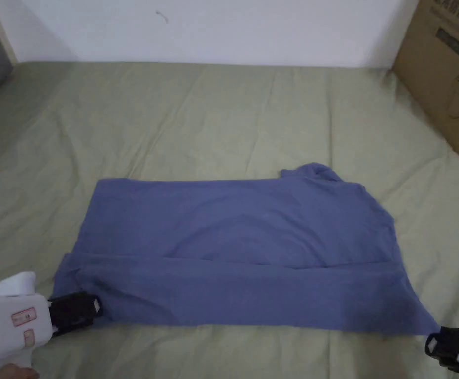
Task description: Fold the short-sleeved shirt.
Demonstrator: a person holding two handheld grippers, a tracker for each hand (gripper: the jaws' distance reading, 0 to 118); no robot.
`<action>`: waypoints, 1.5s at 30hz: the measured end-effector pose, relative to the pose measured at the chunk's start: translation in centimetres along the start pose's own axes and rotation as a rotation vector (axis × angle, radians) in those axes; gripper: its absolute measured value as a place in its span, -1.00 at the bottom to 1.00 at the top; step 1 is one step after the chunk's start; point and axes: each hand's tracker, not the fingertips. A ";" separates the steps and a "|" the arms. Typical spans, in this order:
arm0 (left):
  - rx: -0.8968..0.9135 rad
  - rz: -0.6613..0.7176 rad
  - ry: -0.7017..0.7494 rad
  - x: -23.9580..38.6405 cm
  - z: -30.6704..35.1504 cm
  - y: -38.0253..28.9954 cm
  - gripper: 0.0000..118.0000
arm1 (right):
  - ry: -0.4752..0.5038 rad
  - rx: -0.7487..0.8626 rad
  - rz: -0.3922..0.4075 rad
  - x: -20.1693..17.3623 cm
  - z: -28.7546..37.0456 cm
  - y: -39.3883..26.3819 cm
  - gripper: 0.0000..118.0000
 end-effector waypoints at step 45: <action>0.039 -0.210 0.113 -1.2 9.4 -3.6 0.80 | -0.019 -0.010 0.083 0.9 2.8 -0.8 0.30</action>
